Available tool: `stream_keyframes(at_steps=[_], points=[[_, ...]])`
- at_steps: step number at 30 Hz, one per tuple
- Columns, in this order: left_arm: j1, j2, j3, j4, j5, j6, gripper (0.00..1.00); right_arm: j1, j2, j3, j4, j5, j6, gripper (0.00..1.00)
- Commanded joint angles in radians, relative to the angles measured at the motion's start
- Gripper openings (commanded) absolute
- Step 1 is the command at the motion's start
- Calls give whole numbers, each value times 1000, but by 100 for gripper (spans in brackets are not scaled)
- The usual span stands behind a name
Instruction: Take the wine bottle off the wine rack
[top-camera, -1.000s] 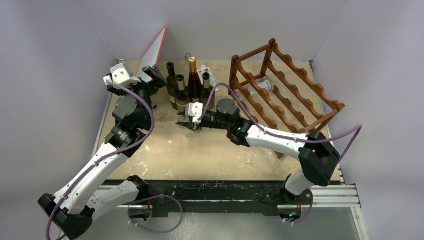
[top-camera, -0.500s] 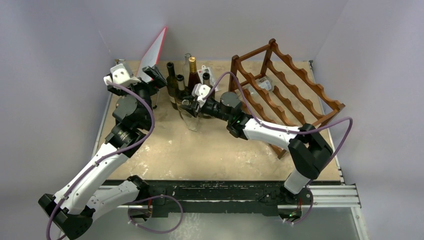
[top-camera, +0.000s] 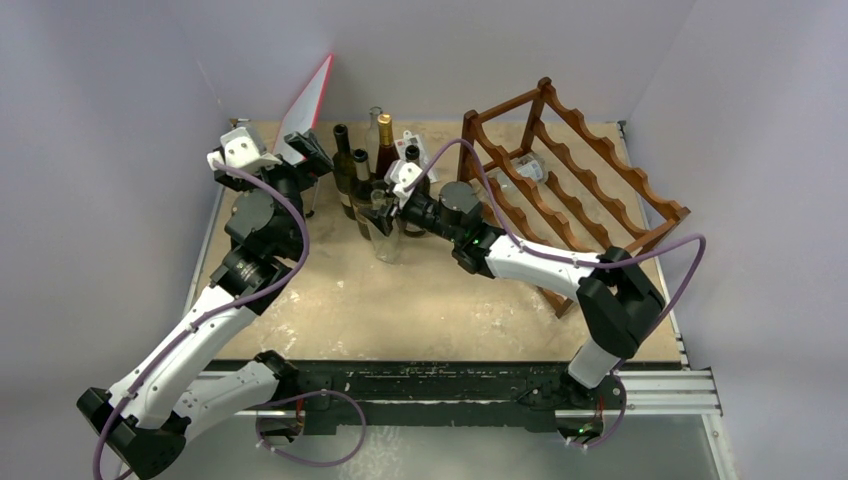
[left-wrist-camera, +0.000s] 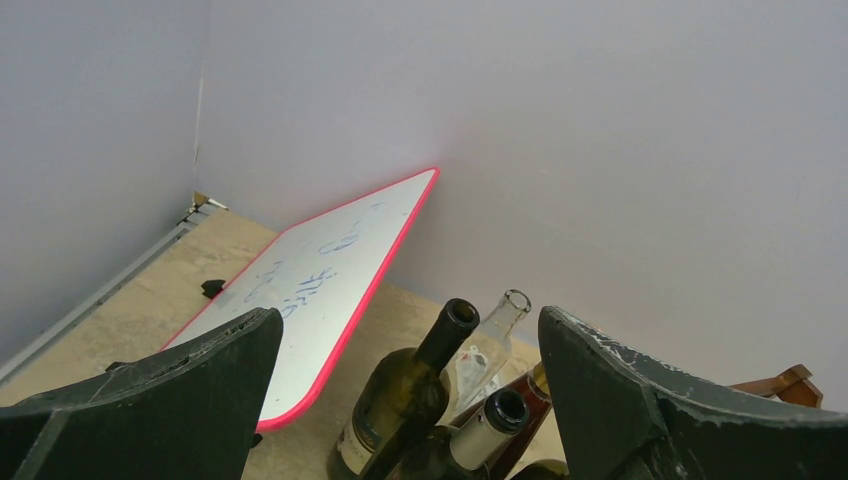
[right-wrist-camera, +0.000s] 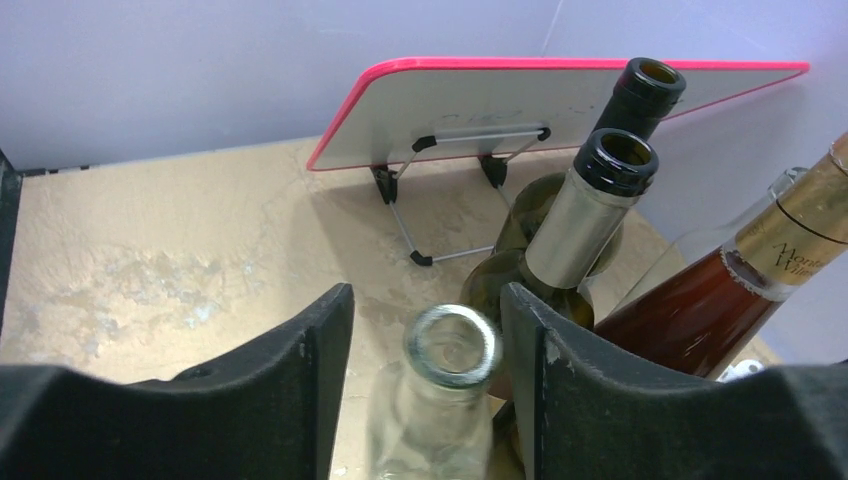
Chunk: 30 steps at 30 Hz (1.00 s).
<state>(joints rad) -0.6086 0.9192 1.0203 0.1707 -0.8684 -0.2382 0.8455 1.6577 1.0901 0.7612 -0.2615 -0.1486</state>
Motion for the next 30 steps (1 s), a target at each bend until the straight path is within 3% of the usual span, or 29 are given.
stream_keyframes(at_steps=[1, 12, 15, 19, 22, 24, 25, 26, 30], points=[[9, -2, 2, 41, 6, 23, 100, 4, -52, 20, 58, 30, -3, 68], [25, -5, 7, 38, 12, 29, 100, 4, -171, 7, -26, 74, -123, 86], [26, -7, 8, 38, 4, 38, 100, 4, -239, 7, -74, 125, -206, 98], [27, 4, 8, 42, -7, 55, 100, 2, -364, 10, -125, 265, -262, 100], [27, 9, 18, 26, 3, 53, 100, -36, -438, 65, -185, 592, -32, 100], [27, 14, 12, 34, 9, 57, 100, -137, -420, 283, -567, 734, 248, 100], [27, 21, 14, 34, 9, 62, 100, -191, -402, 391, -772, 745, 305, 100], [27, 29, 16, 34, 10, 65, 100, -213, -404, 434, -865, 787, 321, 100], [27, 60, 73, -20, 13, 60, 100, -217, -636, 288, -806, 821, 249, 100]])
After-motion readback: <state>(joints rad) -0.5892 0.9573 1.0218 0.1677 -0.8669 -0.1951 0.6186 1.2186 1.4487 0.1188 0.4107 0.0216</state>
